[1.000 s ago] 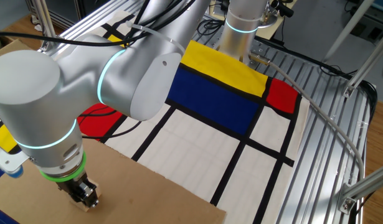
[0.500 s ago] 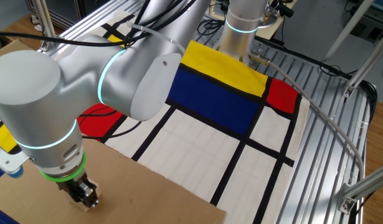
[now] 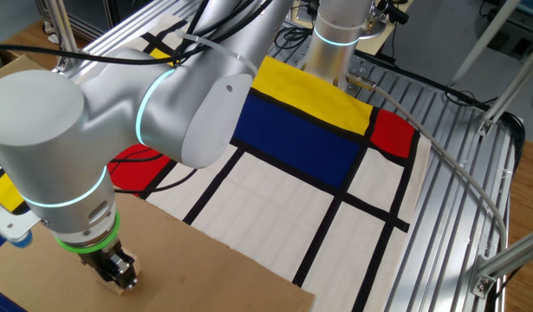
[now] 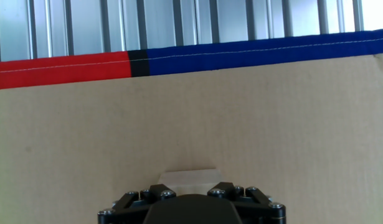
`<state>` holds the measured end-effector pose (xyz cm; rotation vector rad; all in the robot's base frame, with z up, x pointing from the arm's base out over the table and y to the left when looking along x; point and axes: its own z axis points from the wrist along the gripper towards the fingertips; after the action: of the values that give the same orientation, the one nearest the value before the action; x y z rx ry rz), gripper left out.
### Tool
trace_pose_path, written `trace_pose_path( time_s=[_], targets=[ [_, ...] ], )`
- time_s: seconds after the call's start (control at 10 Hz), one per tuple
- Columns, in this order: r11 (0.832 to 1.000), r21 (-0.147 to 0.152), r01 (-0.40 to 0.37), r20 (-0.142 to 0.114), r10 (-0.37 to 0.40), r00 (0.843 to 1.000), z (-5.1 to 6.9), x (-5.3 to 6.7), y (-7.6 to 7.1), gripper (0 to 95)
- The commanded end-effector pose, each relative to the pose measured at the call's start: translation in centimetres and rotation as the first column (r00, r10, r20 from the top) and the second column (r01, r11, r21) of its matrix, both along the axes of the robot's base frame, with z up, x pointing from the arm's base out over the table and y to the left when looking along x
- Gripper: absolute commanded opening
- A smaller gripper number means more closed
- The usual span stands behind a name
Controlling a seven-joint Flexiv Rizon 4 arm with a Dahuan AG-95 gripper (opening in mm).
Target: Grab the block and place it at the designated location
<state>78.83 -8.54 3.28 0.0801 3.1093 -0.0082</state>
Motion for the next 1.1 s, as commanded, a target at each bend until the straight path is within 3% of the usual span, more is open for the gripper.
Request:
trace_pose_path(
  time_s=[0.1,0.4,0.5,1.1],
  targets=[
    [1.000,0.001,0.001,-0.003,-0.001,1.000,0.01,0.00,-0.03,57.0],
    [1.000,0.004,0.006,-0.004,-0.006,1.000,0.05,0.00,0.01,57.0],
    [1.000,0.000,0.009,-0.005,-0.009,1.000,0.07,-0.01,0.07,76.0],
    [1.000,0.006,0.013,-0.005,-0.013,1.000,0.69,0.10,0.45,76.0]
  ],
)
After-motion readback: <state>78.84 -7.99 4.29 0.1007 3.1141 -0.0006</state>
